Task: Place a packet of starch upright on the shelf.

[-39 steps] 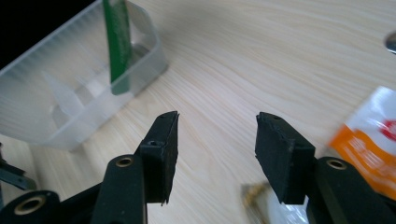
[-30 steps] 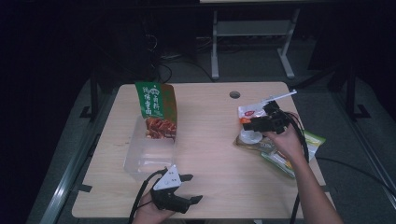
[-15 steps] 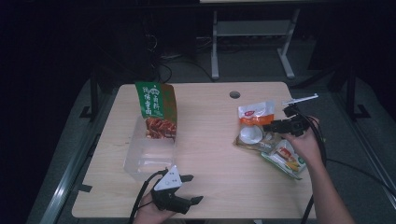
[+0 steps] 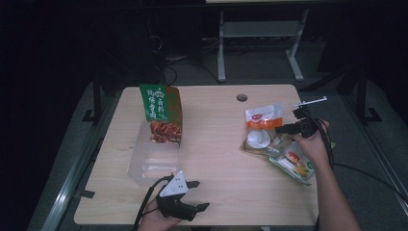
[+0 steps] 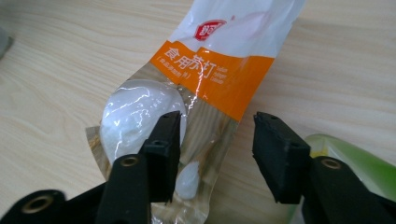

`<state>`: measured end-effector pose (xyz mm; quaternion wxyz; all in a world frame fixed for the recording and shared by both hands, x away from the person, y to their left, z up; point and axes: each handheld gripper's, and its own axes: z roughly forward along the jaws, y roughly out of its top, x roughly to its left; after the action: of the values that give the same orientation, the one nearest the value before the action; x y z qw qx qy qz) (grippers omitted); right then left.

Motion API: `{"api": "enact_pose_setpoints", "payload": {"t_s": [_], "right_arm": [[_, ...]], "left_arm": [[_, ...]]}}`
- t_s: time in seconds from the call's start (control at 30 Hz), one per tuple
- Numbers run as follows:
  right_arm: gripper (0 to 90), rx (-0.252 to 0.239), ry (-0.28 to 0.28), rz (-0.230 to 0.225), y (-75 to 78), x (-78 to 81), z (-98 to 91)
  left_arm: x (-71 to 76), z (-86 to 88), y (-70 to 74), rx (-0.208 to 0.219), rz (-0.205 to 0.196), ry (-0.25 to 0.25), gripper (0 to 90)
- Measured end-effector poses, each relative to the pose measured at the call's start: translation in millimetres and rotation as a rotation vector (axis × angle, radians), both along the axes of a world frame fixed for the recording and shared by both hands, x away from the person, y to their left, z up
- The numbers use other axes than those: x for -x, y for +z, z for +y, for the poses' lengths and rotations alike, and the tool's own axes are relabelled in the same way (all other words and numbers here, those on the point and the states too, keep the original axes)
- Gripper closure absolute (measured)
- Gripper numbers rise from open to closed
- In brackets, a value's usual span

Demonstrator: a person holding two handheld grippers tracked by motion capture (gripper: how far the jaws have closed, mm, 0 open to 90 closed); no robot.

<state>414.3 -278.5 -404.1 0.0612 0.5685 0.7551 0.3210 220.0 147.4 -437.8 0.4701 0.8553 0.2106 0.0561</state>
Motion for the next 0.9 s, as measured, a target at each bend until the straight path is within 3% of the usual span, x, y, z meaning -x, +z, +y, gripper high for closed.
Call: {"api": "enact_pose_setpoints", "payload": {"t_s": [0.13, 0.23, 0.3, 0.5, 0.63, 0.9], "right_arm": [[67.0, -0.014, -0.003, 0.042, -10.9, -8.6, 6.0], [72.4, -0.011, -0.003, 0.052, -13.8, -9.9, 9.4], [85.1, -0.005, 0.001, 0.041, -14.1, -8.6, 13.9], [89.8, -0.002, 0.019, 0.028, -7.5, -3.9, 21.7], [90.0, -0.043, 0.057, -0.032, 6.4, 3.6, 25.9], [90.0, -0.066, 0.132, -0.104, 31.0, 24.2, 41.1]], "left_arm": [[-0.2, 0.5, 0.1, -0.009, -0.004, -0.006, 25.4], [0.2, 0.3, 0.0, -0.001, -0.002, -0.002, 25.4], [-0.1, 1.2, 0.3, -0.010, -0.004, -0.004, 25.4], [-0.4, 0.7, -0.1, -0.002, -0.001, 0.003, 25.5], [-0.8, 0.6, -0.3, 0.000, 0.003, 0.006, 25.6], [-0.9, 1.4, 1.0, 0.005, 0.003, 0.010, 25.9]]}}
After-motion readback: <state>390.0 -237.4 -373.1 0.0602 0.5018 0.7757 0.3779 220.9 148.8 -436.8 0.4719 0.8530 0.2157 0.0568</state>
